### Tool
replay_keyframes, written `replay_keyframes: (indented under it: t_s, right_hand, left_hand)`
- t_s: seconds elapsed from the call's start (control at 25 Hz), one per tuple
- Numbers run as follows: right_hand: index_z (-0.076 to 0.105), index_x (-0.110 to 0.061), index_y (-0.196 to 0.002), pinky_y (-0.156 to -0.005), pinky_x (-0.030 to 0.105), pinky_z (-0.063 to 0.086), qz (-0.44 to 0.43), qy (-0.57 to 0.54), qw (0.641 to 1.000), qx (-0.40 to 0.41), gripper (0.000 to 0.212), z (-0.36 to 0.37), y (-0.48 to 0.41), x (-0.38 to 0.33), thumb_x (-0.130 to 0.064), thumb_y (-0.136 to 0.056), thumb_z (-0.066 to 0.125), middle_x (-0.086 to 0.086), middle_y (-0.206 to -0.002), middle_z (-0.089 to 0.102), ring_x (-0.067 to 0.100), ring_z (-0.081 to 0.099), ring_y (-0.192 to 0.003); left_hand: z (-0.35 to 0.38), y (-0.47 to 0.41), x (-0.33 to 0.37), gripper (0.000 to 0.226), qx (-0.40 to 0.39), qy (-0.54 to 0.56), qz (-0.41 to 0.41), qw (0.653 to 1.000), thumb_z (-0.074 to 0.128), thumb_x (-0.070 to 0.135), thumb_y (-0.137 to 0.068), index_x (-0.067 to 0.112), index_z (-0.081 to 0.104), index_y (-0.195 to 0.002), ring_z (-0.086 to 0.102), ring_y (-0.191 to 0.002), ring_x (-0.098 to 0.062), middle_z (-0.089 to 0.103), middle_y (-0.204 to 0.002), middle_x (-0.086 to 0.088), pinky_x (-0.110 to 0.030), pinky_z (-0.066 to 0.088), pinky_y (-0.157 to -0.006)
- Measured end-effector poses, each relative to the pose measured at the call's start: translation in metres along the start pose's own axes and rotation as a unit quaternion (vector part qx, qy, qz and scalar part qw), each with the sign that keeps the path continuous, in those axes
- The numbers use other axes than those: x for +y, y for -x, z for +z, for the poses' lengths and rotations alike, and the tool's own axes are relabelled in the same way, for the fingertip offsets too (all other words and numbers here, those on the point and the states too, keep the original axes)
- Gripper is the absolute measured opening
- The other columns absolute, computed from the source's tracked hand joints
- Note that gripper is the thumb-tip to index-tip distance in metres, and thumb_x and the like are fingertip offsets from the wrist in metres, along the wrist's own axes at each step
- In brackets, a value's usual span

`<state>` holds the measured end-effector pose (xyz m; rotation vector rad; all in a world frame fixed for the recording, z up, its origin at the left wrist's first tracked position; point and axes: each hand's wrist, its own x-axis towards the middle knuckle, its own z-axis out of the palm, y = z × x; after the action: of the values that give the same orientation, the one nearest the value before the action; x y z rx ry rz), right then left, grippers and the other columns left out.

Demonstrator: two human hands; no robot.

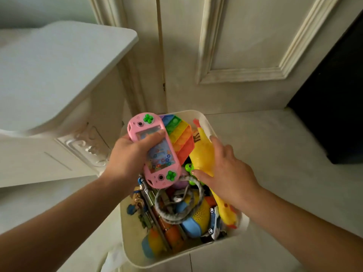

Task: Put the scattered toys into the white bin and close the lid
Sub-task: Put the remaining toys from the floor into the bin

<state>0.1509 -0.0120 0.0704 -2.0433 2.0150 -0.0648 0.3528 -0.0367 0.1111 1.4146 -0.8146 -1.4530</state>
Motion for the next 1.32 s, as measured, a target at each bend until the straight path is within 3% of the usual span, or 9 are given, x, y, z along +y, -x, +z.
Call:
replay_keyframes:
  t_s: [0.32,0.48,0.64,0.72,0.84,1.04,1.16,1.24,1.32]
  right_hand:
    - [0.036,-0.003,-0.141,-0.104,0.063,0.030,-0.075,0.127,0.989,0.031,0.070,0.057,0.019,0.011,-0.044,-0.085,0.030,0.026,-0.142,0.045,0.044,0.042,-0.132]
    - [0.056,-0.008,-0.130,-0.105,0.058,0.037,-0.072,0.105,0.990,0.069,0.056,0.044,0.009,0.013,-0.043,-0.086,0.049,0.017,-0.137,0.054,0.037,0.045,-0.132]
    - [0.044,-0.020,-0.137,-0.108,0.028,0.037,-0.101,-0.147,0.976,0.125,0.048,0.010,0.006,-0.005,-0.045,-0.096,0.038,-0.006,-0.136,0.048,0.014,0.041,-0.132]
    - [0.039,-0.033,-0.139,-0.099,0.018,0.041,-0.070,-0.367,0.927,0.027,0.044,-0.001,-0.004,-0.025,-0.044,-0.097,0.042,-0.024,-0.127,0.049,-0.003,0.049,-0.119]
    - [0.056,-0.033,-0.124,-0.085,0.036,0.057,0.039,-0.518,0.849,-0.100,0.035,0.005,-0.027,-0.040,-0.022,-0.092,0.061,-0.013,-0.099,0.073,0.007,0.070,-0.089]
    - [0.057,-0.016,-0.117,-0.065,0.037,0.060,0.132,-0.616,0.776,-0.023,0.033,0.000,-0.078,-0.045,-0.008,-0.087,0.067,0.007,-0.102,0.071,0.021,0.071,-0.079]
    - [0.052,-0.003,-0.125,-0.057,0.031,0.060,0.164,-0.674,0.715,-0.087,0.039,0.005,-0.108,-0.066,-0.009,-0.088,0.065,0.015,-0.106,0.067,0.022,0.070,-0.076]
    - [0.043,-0.007,-0.138,-0.064,0.026,0.056,0.150,-0.587,0.789,-0.102,0.057,0.014,-0.119,-0.080,-0.022,-0.088,0.067,0.012,-0.114,0.063,0.023,0.069,-0.084]
    - [0.043,-0.021,-0.140,-0.088,0.019,0.038,0.034,-0.239,0.971,-0.003,0.059,0.024,-0.122,-0.084,-0.038,-0.087,0.063,0.006,-0.128,0.052,0.023,0.056,-0.112]
  left_hand:
    - [-0.006,0.026,-0.022,0.025,-0.044,-0.145,-0.069,0.986,0.076,0.030,-0.077,0.015,0.069,-0.096,0.075,-0.069,-0.019,0.077,-0.078,-0.001,-0.032,0.057,-0.062]
    - [-0.001,0.015,-0.035,0.029,-0.026,-0.020,-0.054,0.998,0.074,0.026,-0.074,0.011,0.070,-0.098,0.074,-0.081,-0.031,0.076,-0.090,-0.011,-0.045,0.057,-0.078]
    - [-0.011,0.011,-0.040,0.032,-0.056,0.006,-0.074,0.996,0.072,0.027,-0.070,0.011,0.069,-0.098,0.073,-0.083,-0.033,0.075,-0.094,-0.014,-0.043,0.057,-0.077]
    - [-0.015,0.010,-0.039,0.029,-0.086,0.010,-0.079,0.993,0.071,0.026,-0.070,0.012,0.069,-0.096,0.073,-0.080,-0.030,0.075,-0.094,-0.015,-0.039,0.057,-0.073]
    - [-0.021,0.005,-0.035,0.024,-0.089,0.019,-0.072,0.993,0.069,0.025,-0.071,0.012,0.071,-0.092,0.074,-0.078,-0.028,0.075,-0.093,-0.014,-0.034,0.058,-0.066]
    - [-0.042,0.000,-0.038,0.038,-0.032,-0.008,-0.111,0.993,0.073,0.030,-0.066,0.008,0.070,-0.096,0.073,-0.082,-0.034,0.075,-0.089,-0.016,-0.048,0.057,-0.082]
    - [-0.047,0.005,-0.043,0.035,-0.032,-0.022,-0.129,0.991,0.075,0.025,-0.076,0.015,0.063,-0.107,0.073,-0.081,-0.032,0.075,-0.091,-0.013,-0.051,0.058,-0.080]
    - [-0.050,0.006,-0.045,0.042,-0.015,-0.024,-0.121,0.992,0.076,0.023,-0.078,0.028,0.055,-0.114,0.074,-0.080,-0.030,0.074,-0.095,-0.009,-0.052,0.059,-0.076]
    - [-0.052,0.005,-0.045,0.053,-0.011,-0.032,-0.114,0.993,0.075,0.021,-0.079,0.041,0.047,-0.120,0.074,-0.081,-0.025,0.071,-0.102,-0.004,-0.047,0.060,-0.072]
